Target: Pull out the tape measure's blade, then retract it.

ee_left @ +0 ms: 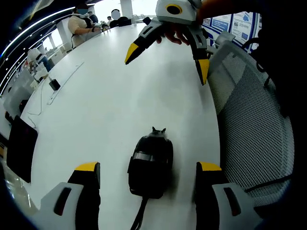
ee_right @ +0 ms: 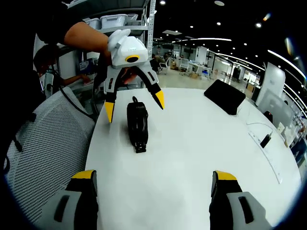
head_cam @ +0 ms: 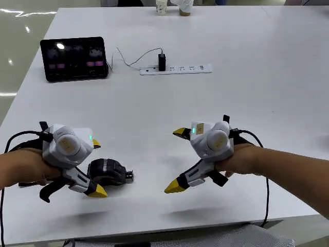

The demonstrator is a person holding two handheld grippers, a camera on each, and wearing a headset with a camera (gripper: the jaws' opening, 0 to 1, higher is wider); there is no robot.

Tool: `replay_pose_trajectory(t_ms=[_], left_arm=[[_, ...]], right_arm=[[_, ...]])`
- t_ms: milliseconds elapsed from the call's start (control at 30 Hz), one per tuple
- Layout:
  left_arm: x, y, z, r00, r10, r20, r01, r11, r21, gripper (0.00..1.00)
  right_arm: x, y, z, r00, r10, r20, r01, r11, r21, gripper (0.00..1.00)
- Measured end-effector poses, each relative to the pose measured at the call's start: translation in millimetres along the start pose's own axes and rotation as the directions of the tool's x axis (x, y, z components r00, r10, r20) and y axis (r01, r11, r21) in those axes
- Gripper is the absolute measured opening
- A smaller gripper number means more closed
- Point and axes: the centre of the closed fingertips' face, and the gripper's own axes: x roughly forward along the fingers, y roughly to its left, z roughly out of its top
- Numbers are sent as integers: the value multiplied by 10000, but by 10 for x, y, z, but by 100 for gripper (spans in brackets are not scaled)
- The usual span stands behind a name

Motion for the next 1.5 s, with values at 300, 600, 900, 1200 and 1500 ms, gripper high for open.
replay_pose_trajectory(t_ms=[300, 600, 900, 1200, 1500], left_arm=[[72, -21, -24, 9991, -224, -346, 231, 9996, 184, 65], [148, 18, -27, 9985, -292, -465, 307, 9990, 321, 46], [164, -5, -77, 9953, -507, -830, 551, 9971, 521, 32], [180, 7, -85, 9957, -386, -837, 416, 9985, 344, 31], [187, 12, -84, 9974, -207, -685, 223, 9995, 223, 31]], right_arm=[[158, 87, 181, 9992, 260, 307, -261, 9997, 30, 99], [364, 147, 195, 9980, 629, 50, -628, 9977, -247, 99], [414, 129, 210, 9976, 693, -38, -694, 9967, -414, 99], [604, 162, 265, 9949, 1011, -28, -1012, 9944, -319, 99], [752, 203, 228, 9947, 934, -433, -973, 9904, -984, 73]])
